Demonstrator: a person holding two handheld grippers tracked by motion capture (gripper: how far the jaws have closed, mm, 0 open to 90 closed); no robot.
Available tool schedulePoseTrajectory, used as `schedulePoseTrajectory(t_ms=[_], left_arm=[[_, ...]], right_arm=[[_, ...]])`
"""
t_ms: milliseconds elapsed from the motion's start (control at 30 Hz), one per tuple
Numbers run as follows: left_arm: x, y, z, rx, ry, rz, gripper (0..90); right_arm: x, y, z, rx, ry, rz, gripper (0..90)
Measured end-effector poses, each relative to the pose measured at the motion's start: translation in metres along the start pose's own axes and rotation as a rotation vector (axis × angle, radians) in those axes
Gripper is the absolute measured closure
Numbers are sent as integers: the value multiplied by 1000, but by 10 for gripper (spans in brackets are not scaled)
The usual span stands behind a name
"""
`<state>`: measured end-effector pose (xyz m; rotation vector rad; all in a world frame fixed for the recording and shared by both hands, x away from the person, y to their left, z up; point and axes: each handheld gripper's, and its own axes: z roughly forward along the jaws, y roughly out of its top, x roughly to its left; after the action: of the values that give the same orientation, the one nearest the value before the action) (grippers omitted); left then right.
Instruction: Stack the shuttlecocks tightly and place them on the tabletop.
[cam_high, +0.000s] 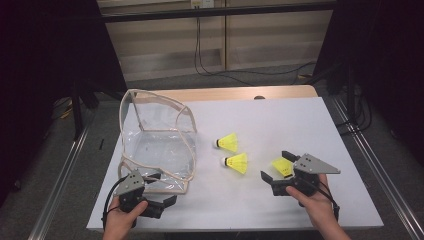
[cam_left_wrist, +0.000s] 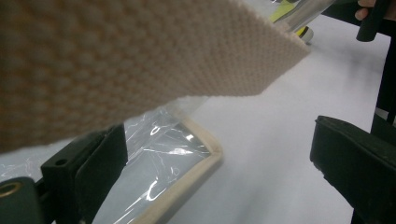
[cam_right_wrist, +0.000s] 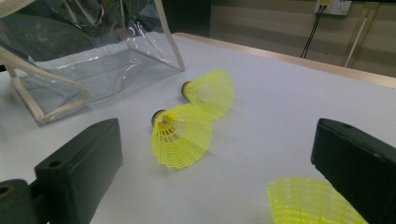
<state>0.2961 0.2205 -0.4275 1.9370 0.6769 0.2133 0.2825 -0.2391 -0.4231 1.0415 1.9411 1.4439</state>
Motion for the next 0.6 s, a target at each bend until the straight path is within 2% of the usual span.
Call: schedulePoseTrajectory(t_ms=[600], left_arm=[[0,0,0,1,-1,0,40]], right_arm=[[11,4,20,23,46,-12,19]])
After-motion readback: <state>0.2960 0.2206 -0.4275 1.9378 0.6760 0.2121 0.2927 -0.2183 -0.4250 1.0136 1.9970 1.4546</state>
